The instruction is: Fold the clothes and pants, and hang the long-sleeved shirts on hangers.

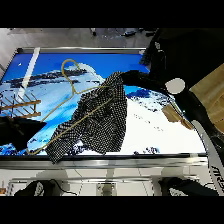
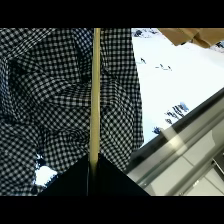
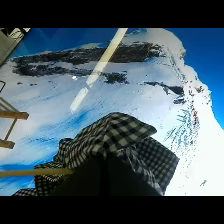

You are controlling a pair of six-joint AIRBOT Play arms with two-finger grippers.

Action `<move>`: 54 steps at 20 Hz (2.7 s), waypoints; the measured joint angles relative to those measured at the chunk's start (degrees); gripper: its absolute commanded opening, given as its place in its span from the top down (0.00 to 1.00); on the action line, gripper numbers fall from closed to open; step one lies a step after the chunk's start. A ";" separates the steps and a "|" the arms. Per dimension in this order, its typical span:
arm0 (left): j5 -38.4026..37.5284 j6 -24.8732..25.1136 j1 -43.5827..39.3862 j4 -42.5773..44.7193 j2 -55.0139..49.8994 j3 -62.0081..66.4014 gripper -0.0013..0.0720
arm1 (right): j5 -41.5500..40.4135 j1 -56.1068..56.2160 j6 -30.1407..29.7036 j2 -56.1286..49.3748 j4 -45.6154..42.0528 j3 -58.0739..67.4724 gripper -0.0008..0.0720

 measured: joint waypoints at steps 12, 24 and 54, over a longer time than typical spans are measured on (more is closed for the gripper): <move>-12.44 13.75 -6.80 -5.64 -0.81 -17.53 0.93 | 17.11 6.43 -10.01 0.94 13.42 4.66 0.93; -36.09 31.06 -22.12 -12.44 -1.79 -22.93 0.93 | 32.63 9.88 -10.60 0.94 -7.13 11.06 0.56; -33.38 35.56 -22.82 -17.40 -2.08 -23.96 0.93 | 22.58 8.50 -53.16 -7.04 -14.56 11.26 0.93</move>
